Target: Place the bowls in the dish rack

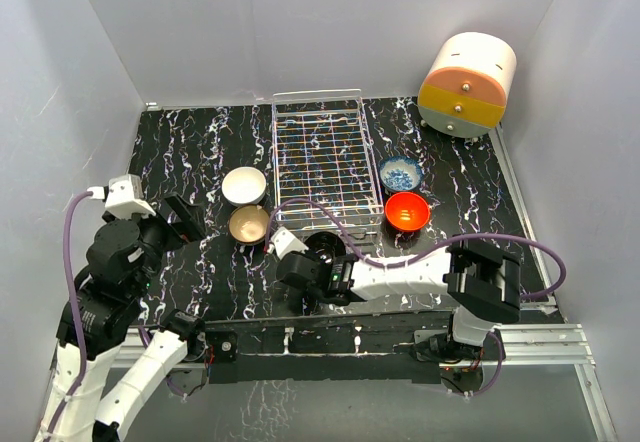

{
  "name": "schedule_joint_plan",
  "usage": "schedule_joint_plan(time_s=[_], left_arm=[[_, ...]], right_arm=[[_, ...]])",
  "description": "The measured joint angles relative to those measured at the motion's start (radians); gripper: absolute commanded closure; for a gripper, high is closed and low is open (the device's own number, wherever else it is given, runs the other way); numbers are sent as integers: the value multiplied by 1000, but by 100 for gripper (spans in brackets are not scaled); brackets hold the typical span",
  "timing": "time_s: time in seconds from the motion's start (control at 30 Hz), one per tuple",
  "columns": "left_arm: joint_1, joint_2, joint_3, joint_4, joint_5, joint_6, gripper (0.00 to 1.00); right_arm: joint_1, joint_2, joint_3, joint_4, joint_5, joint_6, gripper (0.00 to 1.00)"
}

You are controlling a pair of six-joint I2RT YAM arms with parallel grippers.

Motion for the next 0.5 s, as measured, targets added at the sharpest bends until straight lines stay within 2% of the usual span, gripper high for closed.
schedule_joint_plan(time_s=[0.17, 0.37, 0.5], left_arm=[[0, -8, 0, -7, -5, 0, 3], [0, -14, 0, -10, -12, 0, 3], [0, -23, 0, -10, -14, 0, 3]], right_arm=[[-6, -47, 0, -45, -59, 15, 92], [-7, -229, 6, -98, -204, 46, 92], [-60, -344, 38, -95, -332, 60, 92]])
